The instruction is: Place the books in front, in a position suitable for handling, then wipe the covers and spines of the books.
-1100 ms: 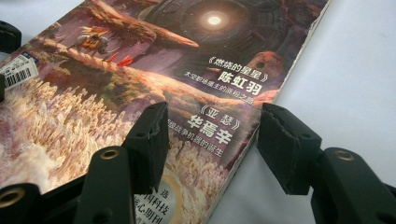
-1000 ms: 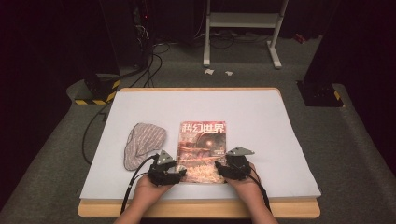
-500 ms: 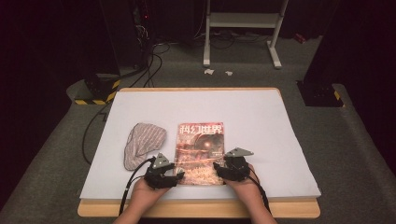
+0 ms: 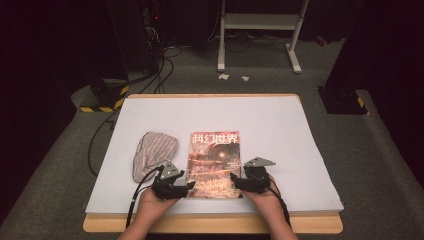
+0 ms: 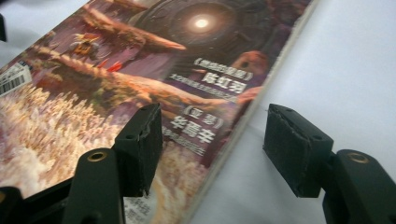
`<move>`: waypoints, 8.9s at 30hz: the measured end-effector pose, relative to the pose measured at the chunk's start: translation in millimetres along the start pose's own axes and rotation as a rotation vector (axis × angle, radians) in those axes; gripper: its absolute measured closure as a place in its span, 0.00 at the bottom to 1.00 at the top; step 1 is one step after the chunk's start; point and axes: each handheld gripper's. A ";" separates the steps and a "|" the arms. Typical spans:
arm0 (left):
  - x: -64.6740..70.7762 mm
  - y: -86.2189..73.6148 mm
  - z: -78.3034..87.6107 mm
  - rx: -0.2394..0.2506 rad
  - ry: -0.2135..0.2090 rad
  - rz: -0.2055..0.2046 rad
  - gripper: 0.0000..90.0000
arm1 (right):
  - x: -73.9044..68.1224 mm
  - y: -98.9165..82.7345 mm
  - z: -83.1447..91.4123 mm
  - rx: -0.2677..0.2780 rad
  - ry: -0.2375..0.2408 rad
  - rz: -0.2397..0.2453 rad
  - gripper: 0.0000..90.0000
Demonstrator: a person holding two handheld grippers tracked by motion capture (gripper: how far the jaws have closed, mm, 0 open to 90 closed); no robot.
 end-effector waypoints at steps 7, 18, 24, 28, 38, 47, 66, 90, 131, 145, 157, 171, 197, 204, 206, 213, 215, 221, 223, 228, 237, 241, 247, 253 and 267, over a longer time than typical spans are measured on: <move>-11.3 2.2 3.5 0.013 0.003 0.021 0.43 | 11.9 3.3 11.9 0.058 -0.030 0.010 0.43; -17.9 0.0 15.9 0.083 0.009 0.012 0.41 | 18.7 12.6 17.6 0.079 -0.033 0.019 0.44; -28.8 1.1 26.6 0.114 -0.019 0.019 0.39 | 20.6 10.2 21.5 0.089 -0.039 0.002 0.53; -33.0 6.6 32.1 0.129 -0.006 0.010 0.39 | 29.7 11.2 27.1 0.117 -0.060 -0.027 0.45; -43.3 23.9 57.2 0.119 0.081 -0.003 0.36 | 41.8 -3.6 53.5 0.130 -0.132 -0.004 0.38; -75.7 26.9 68.5 0.102 0.179 0.013 0.24 | 42.0 -12.8 57.2 0.113 -0.150 0.004 0.37; -106.5 7.0 49.5 0.036 0.249 0.044 0.19 | 37.5 -19.6 62.8 0.119 -0.155 -0.022 0.34; -131.1 -14.0 22.0 -0.077 0.275 0.066 0.43 | 30.7 -20.2 56.2 0.110 -0.150 -0.018 0.35; -46.2 16.2 27.2 0.073 -0.037 -0.017 0.70 | 44.9 -23.6 64.8 0.128 -0.159 -0.056 0.38; -0.2 9.0 0.3 -0.050 -0.129 -0.132 0.68 | 51.1 -24.3 68.4 0.132 -0.164 -0.061 0.39; 4.6 19.1 1.7 -0.018 -0.113 -0.119 0.30 | 49.5 -25.2 67.2 0.127 -0.158 -0.068 0.39; 65.9 31.9 -49.2 -0.098 -0.257 -0.222 0.72 | 53.1 -22.4 74.1 0.153 -0.156 -0.078 0.39; 9.9 5.4 8.5 -0.092 -0.046 -0.123 0.75 | 59.2 -22.9 79.2 0.161 -0.172 -0.096 0.40; 51.7 19.0 -27.2 -0.088 -0.118 -0.194 0.75 | 66.0 -24.6 81.7 0.164 -0.179 -0.113 0.40; 68.7 24.4 -42.0 -0.076 -0.151 -0.217 0.75 | 66.6 -24.3 83.1 0.169 -0.183 -0.115 0.40; 113.8 41.6 -80.9 -0.070 -0.230 -0.282 0.74 | 65.3 -22.2 86.3 0.184 -0.176 -0.124 0.40; 110.8 42.3 -81.2 -0.072 -0.236 -0.276 0.74 | 64.4 -21.5 86.4 0.186 -0.171 -0.119 0.40; 82.9 31.8 -63.8 -0.053 -0.208 -0.219 0.74 | 62.7 -20.3 85.0 0.195 -0.161 -0.120 0.40; 64.7 22.7 -47.7 -0.044 -0.177 -0.186 0.74 | 63.1 -20.1 83.2 0.191 -0.160 -0.120 0.40; 34.0 4.5 -11.9 -0.034 -0.102 -0.138 0.75 | 64.1 -11.9 79.2 0.206 -0.158 -0.127 0.40; 9.7 -10.0 21.2 -0.036 -0.013 -0.085 0.75 | 72.3 1.6 71.9 0.183 -0.163 -0.099 0.40; 15.6 -4.7 14.7 -0.053 0.005 -0.111 0.75 | 75.6 -9.5 73.2 0.210 -0.168 -0.121 0.41; 24.8 11.7 -7.9 -0.089 -0.004 -0.140 0.75 | 82.2 -11.3 74.3 0.216 -0.158 -0.150 0.41; 47.3 29.9 -47.6 -0.094 -0.061 -0.140 0.75 | 82.5 -10.1 68.7 0.209 -0.143 -0.133 0.41; 72.5 53.7 -93.9 -0.104 -0.137 -0.187 0.74 | 85.9 -7.1 73.7 0.260 -0.158 -0.112 0.42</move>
Point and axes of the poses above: each handheld gripper's, and its own axes: z roughly backward along the jaws, y roughly out of its top, x roughly to its right, and after that the axes turned 12 degrees about x, right-handed
